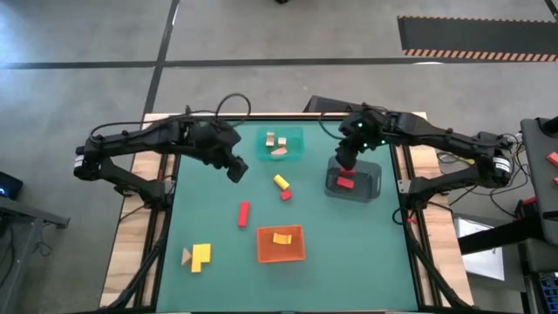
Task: Sort & place blocks by color
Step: Put the yellow block into the orange bin
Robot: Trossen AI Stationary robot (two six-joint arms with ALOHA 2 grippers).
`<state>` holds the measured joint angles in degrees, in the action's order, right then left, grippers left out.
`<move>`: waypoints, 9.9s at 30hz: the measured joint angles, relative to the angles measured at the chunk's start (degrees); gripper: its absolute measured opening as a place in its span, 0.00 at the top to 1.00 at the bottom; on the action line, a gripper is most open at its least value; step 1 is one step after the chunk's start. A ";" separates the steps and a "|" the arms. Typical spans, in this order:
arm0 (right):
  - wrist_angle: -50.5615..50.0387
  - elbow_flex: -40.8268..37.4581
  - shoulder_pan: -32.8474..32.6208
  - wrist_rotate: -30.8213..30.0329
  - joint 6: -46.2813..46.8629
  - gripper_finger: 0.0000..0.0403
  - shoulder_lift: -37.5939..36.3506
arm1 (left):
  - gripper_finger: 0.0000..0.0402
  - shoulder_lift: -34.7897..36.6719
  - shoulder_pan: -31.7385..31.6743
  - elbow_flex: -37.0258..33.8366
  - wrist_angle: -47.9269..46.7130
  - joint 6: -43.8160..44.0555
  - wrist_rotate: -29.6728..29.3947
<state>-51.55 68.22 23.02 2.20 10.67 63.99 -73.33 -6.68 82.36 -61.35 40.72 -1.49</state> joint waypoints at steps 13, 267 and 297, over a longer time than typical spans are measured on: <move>3.95 3.64 -0.14 -0.83 -0.38 0.76 -0.18 | 0.55 0.07 10.46 -15.55 -4.14 26.27 17.97; -25.29 52.85 -40.16 -0.22 24.84 0.71 45.54 | 0.53 26.63 9.38 -32.47 72.36 -20.20 -6.66; -22.61 61.91 -38.96 13.90 3.26 0.70 63.76 | 0.53 27.61 9.37 -33.11 72.35 -20.34 -6.68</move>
<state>-74.16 130.13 -15.95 16.10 13.93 127.75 -45.72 2.68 49.25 11.00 20.37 -8.16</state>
